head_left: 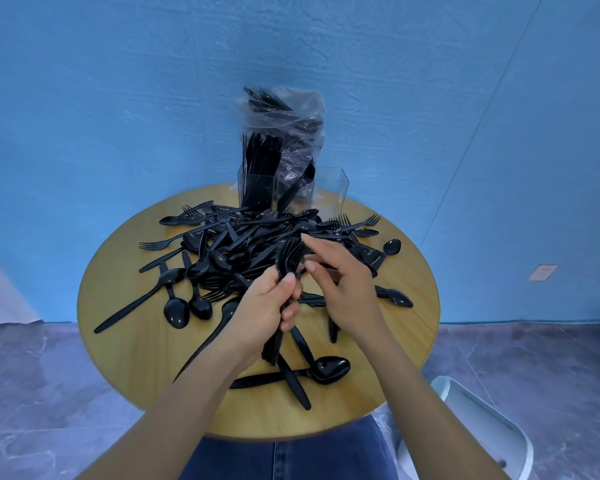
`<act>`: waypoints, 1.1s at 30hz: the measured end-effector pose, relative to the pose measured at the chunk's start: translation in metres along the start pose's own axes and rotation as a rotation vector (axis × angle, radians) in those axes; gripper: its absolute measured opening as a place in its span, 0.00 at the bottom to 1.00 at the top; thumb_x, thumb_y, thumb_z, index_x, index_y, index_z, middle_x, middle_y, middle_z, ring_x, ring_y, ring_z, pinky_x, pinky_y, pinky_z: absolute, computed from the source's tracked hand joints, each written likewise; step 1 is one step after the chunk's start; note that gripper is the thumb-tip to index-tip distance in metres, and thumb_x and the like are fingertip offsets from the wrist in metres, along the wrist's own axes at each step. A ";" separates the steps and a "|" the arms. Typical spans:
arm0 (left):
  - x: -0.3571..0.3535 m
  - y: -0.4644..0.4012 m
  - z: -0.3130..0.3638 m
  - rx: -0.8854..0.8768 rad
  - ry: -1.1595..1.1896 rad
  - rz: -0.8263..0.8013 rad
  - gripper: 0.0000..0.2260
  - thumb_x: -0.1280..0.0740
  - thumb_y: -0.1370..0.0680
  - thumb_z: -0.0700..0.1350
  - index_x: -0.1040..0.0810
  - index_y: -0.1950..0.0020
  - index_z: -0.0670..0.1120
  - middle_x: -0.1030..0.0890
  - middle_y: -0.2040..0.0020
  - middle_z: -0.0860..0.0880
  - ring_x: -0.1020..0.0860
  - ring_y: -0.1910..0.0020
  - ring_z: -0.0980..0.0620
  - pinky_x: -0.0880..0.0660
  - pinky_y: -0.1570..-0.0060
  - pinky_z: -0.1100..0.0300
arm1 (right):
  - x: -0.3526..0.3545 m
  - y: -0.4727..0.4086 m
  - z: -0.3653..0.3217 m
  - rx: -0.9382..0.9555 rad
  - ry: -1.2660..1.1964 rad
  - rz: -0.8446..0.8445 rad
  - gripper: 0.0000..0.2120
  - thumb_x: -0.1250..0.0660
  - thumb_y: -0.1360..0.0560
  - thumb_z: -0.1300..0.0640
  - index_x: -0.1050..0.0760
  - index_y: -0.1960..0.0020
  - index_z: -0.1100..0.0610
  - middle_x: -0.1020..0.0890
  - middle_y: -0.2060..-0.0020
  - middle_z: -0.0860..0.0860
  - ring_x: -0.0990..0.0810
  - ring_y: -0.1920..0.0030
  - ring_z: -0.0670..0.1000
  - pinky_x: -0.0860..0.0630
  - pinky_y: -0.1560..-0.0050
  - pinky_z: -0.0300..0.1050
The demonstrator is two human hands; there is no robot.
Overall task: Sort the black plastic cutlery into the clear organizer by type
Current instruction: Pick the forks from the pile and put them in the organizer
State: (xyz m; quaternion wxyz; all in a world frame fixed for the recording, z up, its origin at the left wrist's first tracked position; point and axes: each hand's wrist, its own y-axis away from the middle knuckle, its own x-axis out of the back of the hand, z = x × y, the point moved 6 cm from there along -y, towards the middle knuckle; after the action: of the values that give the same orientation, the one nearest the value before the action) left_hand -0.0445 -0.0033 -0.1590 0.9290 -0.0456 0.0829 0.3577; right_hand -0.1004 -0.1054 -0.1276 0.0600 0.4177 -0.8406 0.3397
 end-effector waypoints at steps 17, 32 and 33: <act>0.028 0.003 -0.022 -0.075 -0.321 0.199 0.09 0.47 0.17 0.42 0.31 0.54 0.41 0.31 0.67 0.49 0.33 0.72 0.57 0.30 0.70 0.64 | 0.010 0.027 0.053 -0.258 0.545 -0.162 0.12 0.31 0.25 0.53 0.22 0.42 0.54 0.29 0.52 0.46 0.30 0.45 0.47 0.35 0.50 0.36; 0.032 0.001 -0.024 -0.122 -0.303 0.201 0.10 0.46 0.17 0.42 0.32 0.57 0.44 0.31 0.70 0.52 0.33 0.73 0.58 0.30 0.71 0.65 | -0.009 0.006 0.058 -0.365 0.640 -0.327 0.14 0.34 0.24 0.49 0.23 0.42 0.55 0.31 0.49 0.50 0.34 0.40 0.52 0.36 0.46 0.40; 0.032 0.001 -0.024 -0.122 -0.306 0.202 0.10 0.46 0.17 0.42 0.32 0.57 0.44 0.31 0.70 0.52 0.33 0.73 0.58 0.30 0.71 0.65 | -0.010 0.005 0.057 -0.377 0.641 -0.336 0.14 0.34 0.24 0.49 0.23 0.43 0.56 0.32 0.49 0.50 0.34 0.40 0.53 0.37 0.46 0.40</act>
State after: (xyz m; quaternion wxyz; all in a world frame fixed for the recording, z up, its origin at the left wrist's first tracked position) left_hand -0.0247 0.0151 -0.1889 0.8856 -0.0383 -0.0771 0.4564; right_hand -0.0874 -0.1320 -0.1775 0.4492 0.4038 -0.7469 0.2782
